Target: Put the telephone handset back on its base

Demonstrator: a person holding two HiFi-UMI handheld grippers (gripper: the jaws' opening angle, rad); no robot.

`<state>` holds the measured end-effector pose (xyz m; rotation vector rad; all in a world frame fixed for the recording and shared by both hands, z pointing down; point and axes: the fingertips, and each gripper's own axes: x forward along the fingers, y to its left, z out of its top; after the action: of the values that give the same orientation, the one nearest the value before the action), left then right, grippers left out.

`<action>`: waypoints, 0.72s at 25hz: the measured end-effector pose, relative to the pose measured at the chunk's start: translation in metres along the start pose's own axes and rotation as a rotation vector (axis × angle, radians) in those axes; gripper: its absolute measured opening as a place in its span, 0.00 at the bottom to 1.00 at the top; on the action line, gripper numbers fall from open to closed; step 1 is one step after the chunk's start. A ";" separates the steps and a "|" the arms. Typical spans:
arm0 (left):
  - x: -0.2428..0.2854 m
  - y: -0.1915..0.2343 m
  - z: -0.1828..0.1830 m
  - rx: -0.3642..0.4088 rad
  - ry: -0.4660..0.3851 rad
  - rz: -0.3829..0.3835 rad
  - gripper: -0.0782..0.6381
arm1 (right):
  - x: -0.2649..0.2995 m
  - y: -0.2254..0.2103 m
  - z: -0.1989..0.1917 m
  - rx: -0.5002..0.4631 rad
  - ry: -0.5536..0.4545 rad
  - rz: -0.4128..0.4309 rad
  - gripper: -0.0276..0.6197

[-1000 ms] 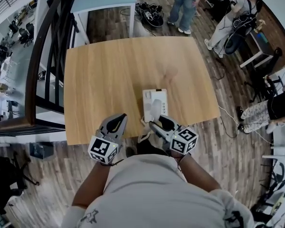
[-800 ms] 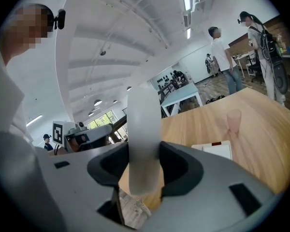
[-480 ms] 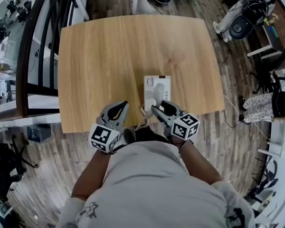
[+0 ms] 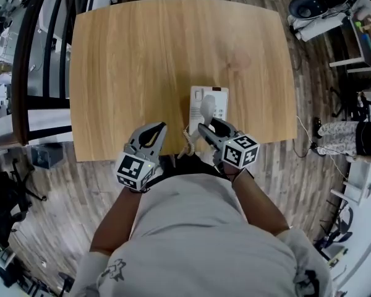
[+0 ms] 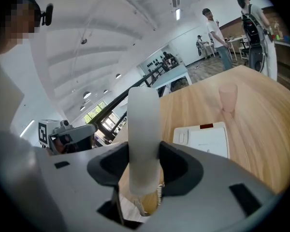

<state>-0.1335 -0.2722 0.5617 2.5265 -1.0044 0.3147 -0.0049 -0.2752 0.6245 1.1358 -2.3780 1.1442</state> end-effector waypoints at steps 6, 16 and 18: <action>0.013 0.007 -0.017 -0.015 0.031 -0.001 0.12 | 0.016 -0.025 -0.010 0.023 0.057 -0.025 0.36; 0.029 0.018 -0.036 -0.031 0.076 0.015 0.12 | 0.031 -0.055 -0.032 0.048 0.136 -0.079 0.36; 0.034 0.019 -0.039 -0.032 0.085 0.015 0.12 | 0.035 -0.059 -0.035 0.056 0.148 -0.084 0.36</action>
<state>-0.1247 -0.2877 0.6132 2.4561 -0.9886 0.4035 0.0136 -0.2900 0.6982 1.1163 -2.1796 1.2284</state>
